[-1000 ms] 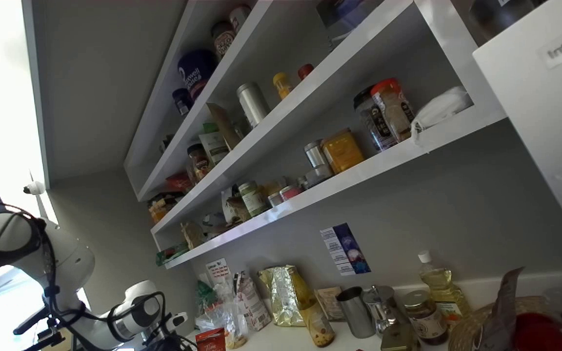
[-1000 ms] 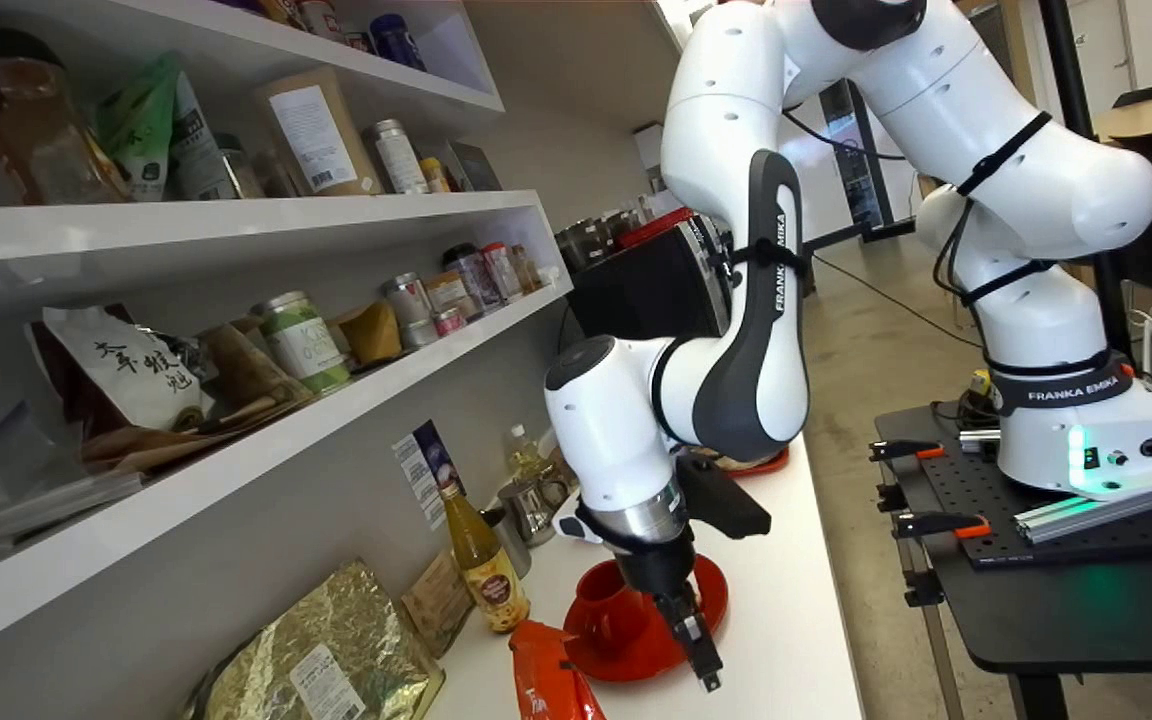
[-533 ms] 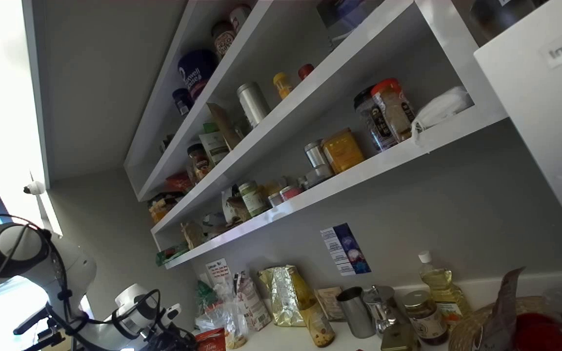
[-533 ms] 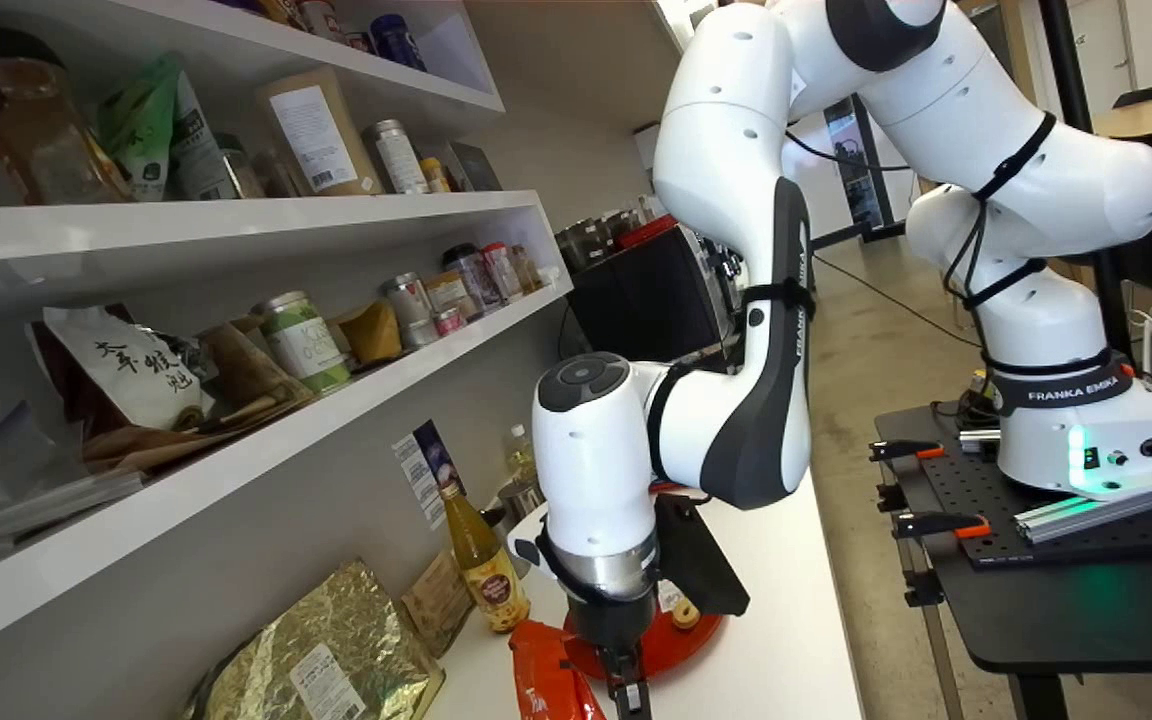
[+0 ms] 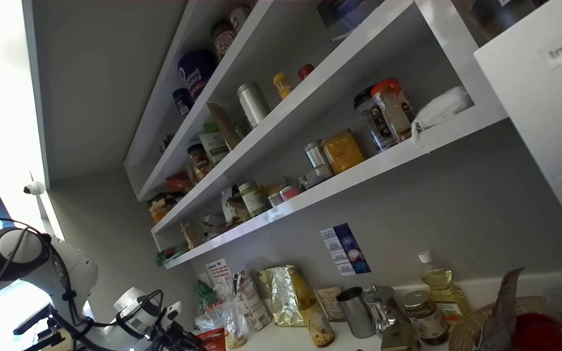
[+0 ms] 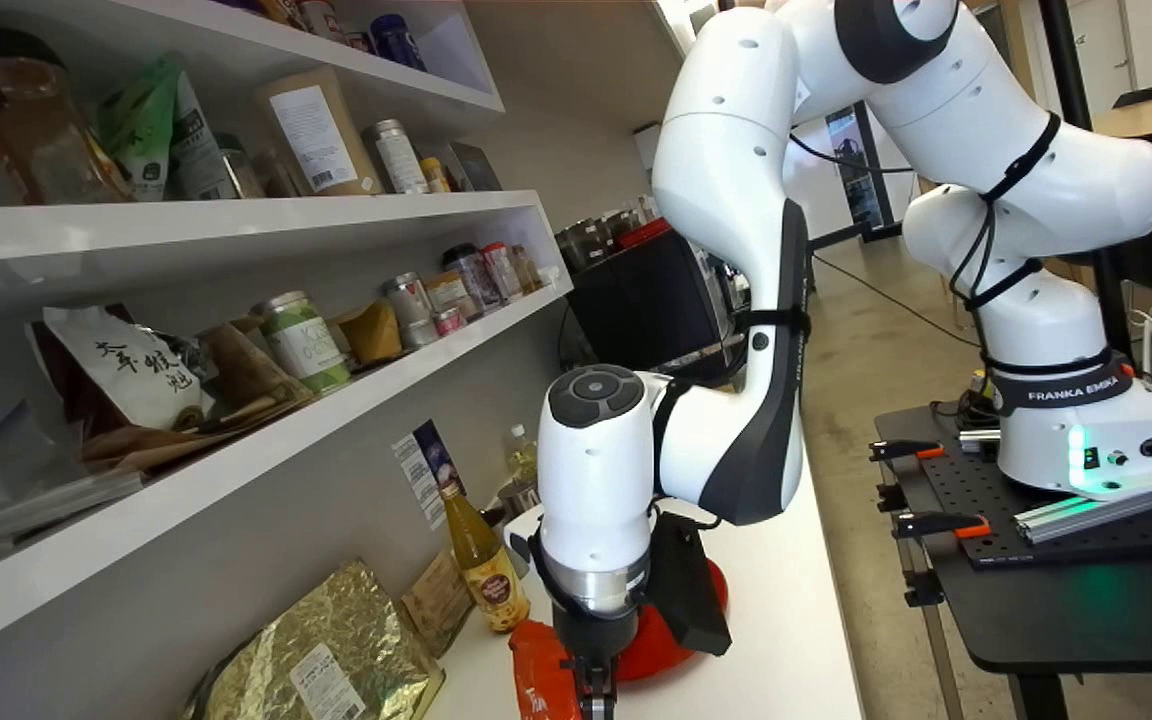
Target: Put the packet on the right side of the bottom shelf
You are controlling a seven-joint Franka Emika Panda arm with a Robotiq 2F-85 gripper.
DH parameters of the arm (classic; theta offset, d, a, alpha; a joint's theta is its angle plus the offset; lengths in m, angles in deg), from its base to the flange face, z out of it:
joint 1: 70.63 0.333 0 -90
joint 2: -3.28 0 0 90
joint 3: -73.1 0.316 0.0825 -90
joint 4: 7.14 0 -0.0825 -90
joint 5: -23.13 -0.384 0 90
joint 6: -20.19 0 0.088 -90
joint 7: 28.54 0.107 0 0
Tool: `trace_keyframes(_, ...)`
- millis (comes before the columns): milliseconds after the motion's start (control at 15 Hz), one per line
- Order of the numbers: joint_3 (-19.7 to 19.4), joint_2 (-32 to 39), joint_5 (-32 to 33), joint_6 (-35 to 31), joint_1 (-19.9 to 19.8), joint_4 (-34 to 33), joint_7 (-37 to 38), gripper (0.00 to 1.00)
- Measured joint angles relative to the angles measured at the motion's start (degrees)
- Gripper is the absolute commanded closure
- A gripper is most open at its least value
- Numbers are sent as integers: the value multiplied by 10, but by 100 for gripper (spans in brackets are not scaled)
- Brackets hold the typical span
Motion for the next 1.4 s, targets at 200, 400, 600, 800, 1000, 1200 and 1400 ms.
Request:
trace_keyframes(200,-3,4,0,0,0,0,17,0)
trace_keyframes(400,-3,9,0,-4,0,0,23,0)
trace_keyframes(600,-2,18,0,-11,0,-2,23,28)
trace_keyframes(800,-1,32,0,-13,0,-13,23,39)
trace_keyframes(1000,-6,47,-1,-14,-1,-31,23,62)
trace_keyframes(1200,-13,59,-1,-14,-3,-50,23,84)
trace_keyframes(1400,-23,67,-1,-15,-3,-62,23,100)
